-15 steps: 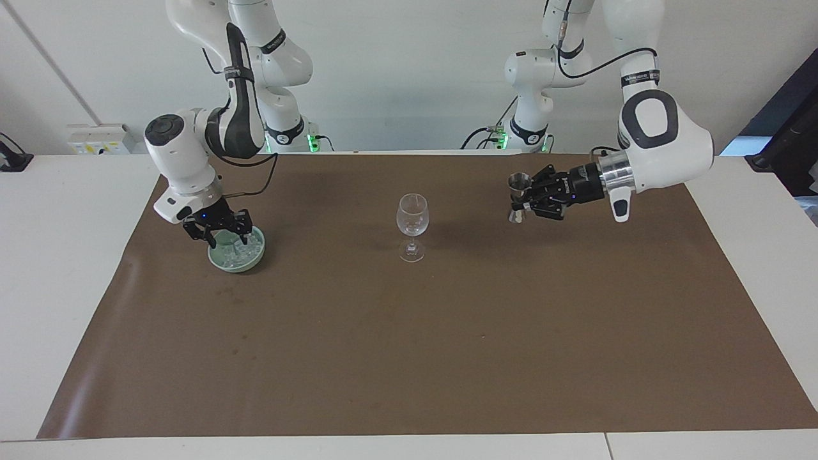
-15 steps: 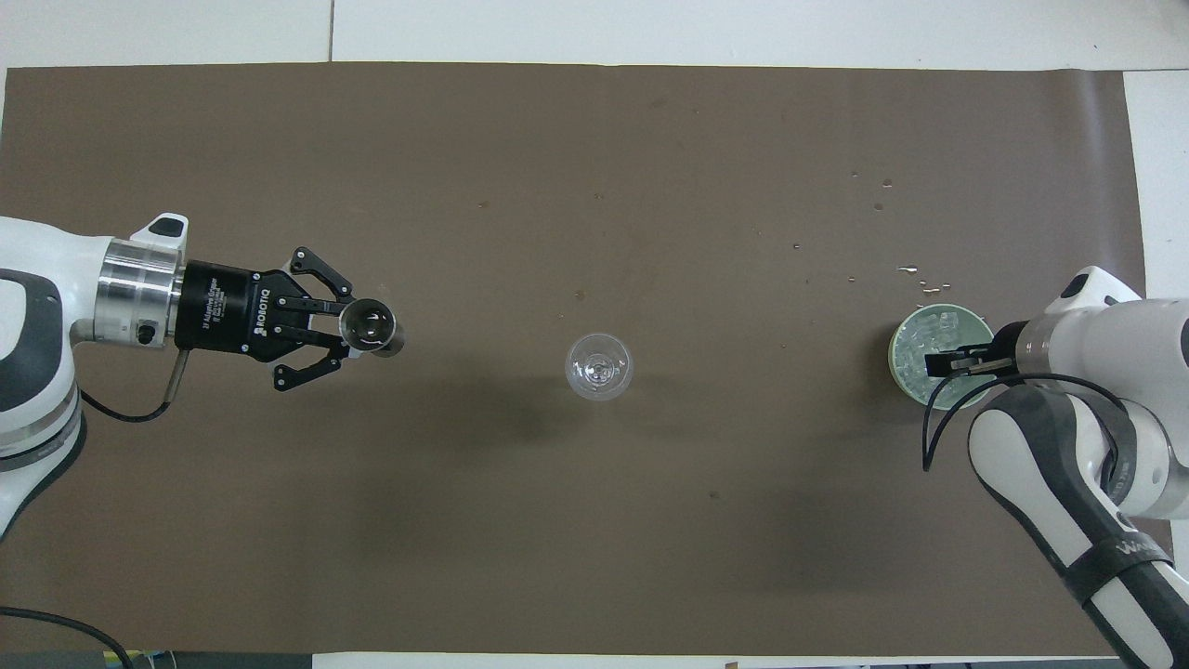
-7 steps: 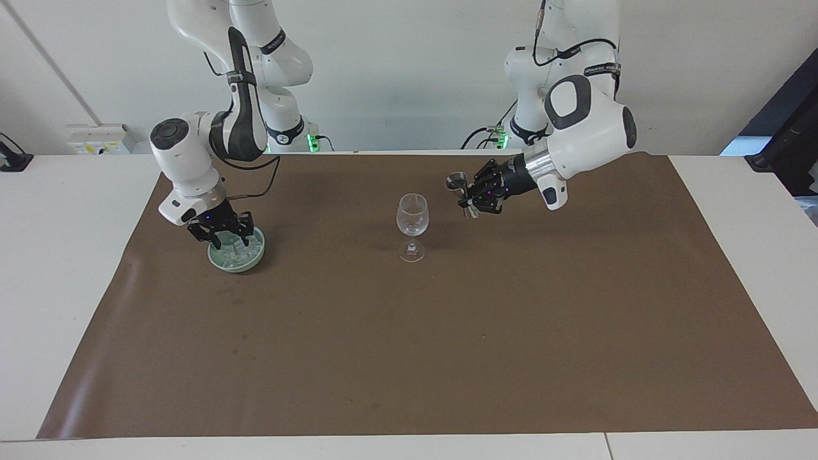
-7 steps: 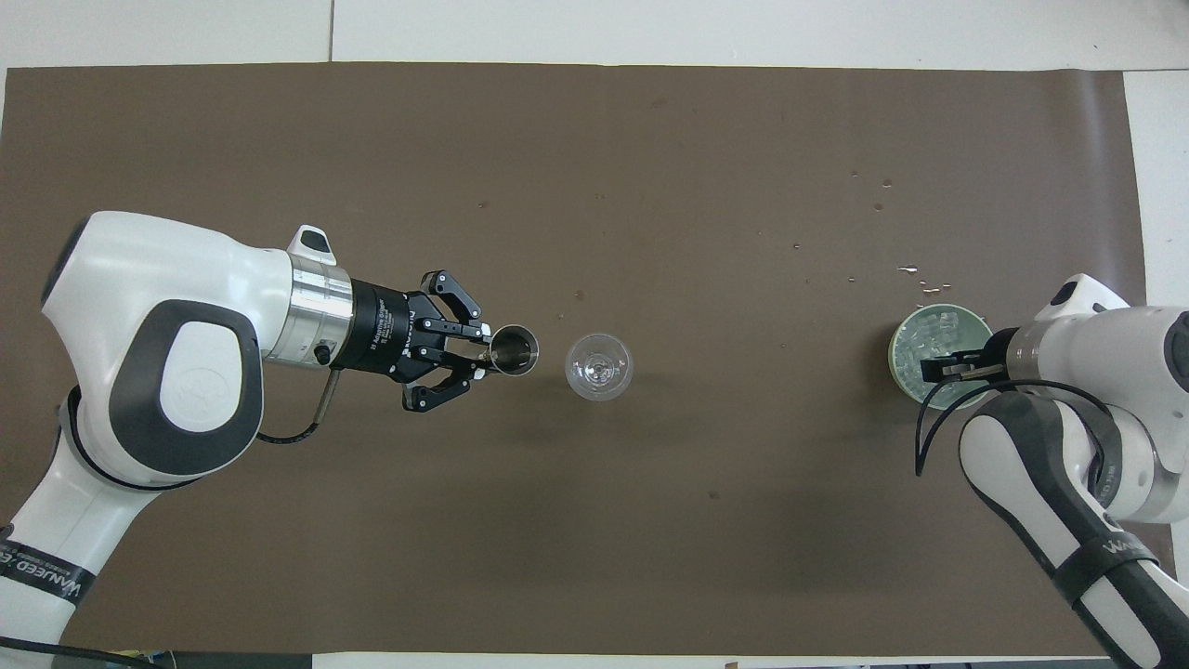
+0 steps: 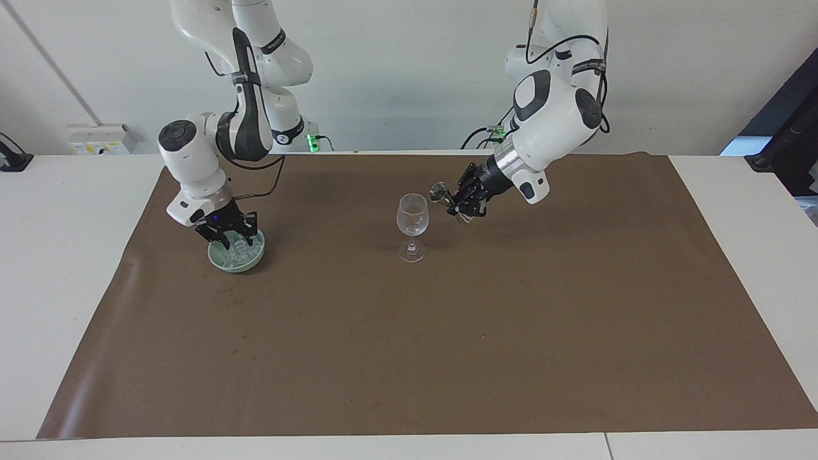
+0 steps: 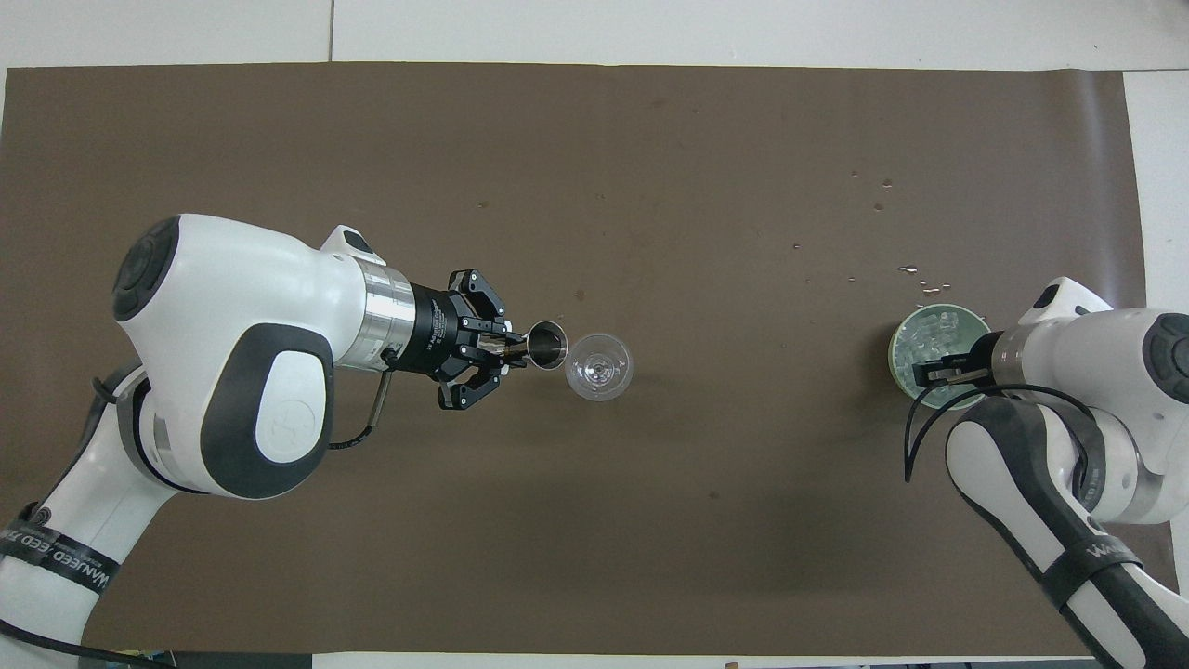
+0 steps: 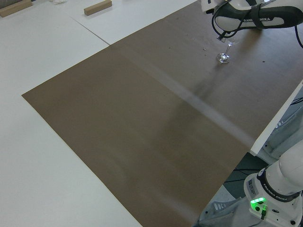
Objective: Pour wine and add ice with both arms
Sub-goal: 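Carry the jigger with the left gripper to above the clear cup, then tilt the jigger over the clear cup with the left gripper to pour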
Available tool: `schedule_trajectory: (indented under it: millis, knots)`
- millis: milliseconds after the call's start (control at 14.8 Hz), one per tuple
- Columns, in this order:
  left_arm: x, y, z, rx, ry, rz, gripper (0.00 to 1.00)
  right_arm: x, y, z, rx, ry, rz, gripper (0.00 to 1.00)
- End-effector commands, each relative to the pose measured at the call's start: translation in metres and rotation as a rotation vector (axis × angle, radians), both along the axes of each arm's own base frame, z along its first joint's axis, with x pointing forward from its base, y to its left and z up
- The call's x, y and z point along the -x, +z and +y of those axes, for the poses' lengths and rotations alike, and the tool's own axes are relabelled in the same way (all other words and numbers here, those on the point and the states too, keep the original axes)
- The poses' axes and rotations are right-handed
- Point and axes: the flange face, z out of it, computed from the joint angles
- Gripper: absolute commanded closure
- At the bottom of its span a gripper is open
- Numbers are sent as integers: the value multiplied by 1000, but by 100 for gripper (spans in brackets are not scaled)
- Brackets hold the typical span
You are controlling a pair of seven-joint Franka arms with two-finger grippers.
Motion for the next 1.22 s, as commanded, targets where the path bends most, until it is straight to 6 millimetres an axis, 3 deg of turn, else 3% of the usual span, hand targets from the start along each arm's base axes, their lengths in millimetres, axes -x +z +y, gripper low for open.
schedule_trajectory:
  millis: [0, 610, 948, 1151]
  knots:
    - [-2, 7, -22, -86, 25, -31, 100, 5, 1, -2, -3, 16, -19, 44]
    - [27, 16, -71, -317, -88, -170, 100, 9, -2, -6, -4, 12, -11, 47]
    - [24, 29, -83, -426, -106, -222, 100, 9, -2, -6, -4, 10, -11, 49]
    - [39, 34, -101, -489, -156, -276, 100, 9, -2, -7, -4, 8, -11, 50]
